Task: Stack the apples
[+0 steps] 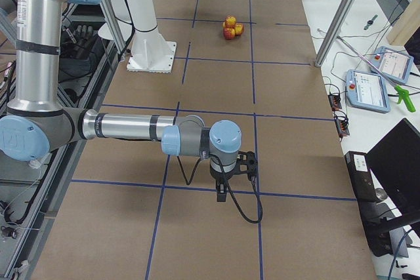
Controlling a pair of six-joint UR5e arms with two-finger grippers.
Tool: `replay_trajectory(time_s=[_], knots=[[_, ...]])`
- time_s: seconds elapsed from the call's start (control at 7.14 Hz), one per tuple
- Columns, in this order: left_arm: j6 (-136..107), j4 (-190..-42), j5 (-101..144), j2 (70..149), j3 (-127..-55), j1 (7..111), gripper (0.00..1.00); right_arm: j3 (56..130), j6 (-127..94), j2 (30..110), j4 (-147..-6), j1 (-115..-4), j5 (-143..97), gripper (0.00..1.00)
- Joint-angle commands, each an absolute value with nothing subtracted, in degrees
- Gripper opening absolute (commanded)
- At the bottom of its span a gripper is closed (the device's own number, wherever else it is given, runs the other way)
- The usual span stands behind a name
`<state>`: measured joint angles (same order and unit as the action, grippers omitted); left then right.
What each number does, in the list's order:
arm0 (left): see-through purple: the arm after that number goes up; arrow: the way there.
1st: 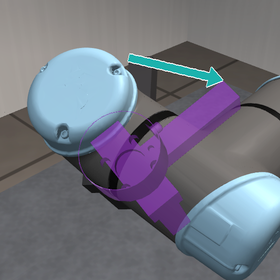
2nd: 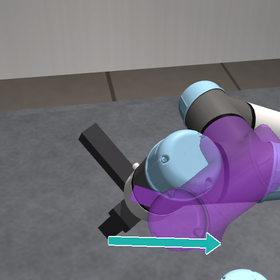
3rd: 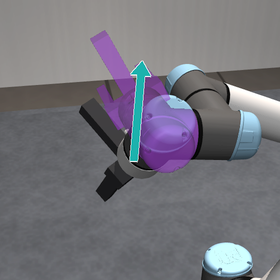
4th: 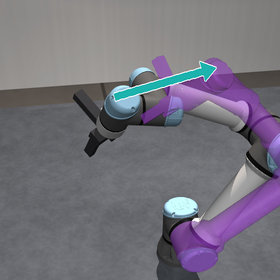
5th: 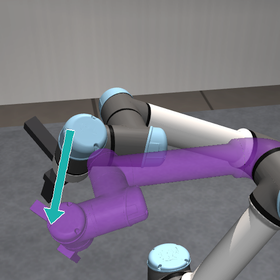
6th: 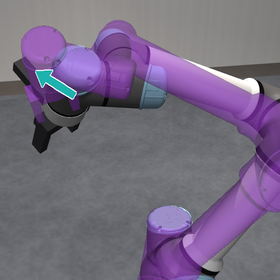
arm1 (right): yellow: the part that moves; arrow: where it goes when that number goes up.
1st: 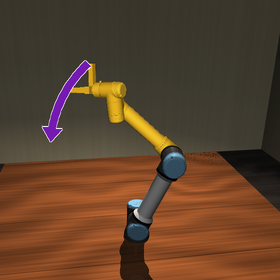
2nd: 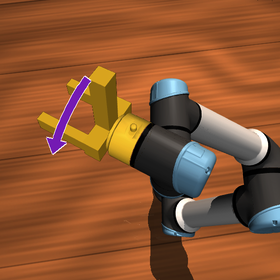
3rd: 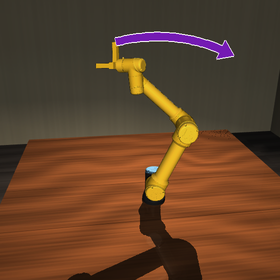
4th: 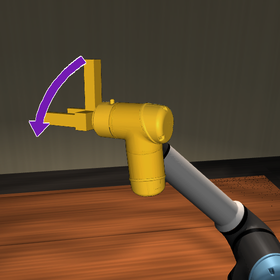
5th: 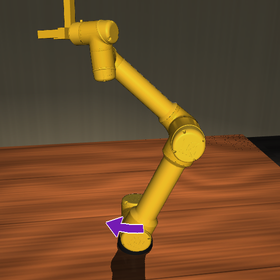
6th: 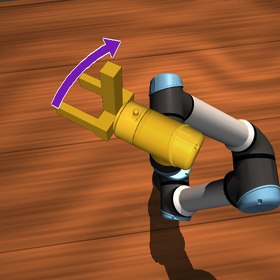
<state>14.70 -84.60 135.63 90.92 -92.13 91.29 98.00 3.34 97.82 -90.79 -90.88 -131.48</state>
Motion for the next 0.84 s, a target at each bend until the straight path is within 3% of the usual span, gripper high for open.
replay_trajectory(time_s=[0.0,0.7], knots=[[14.15,-86.04,135.62,90.96,-92.02,91.49,1.00,98.00,3.34,97.82,-90.79,-90.88,-131.48,1.00],[14.15,-86.49,134.83,92.02,-91.93,92.28,1.00,98.00,3.34,97.82,-90.79,-90.88,-131.48,1.00]])
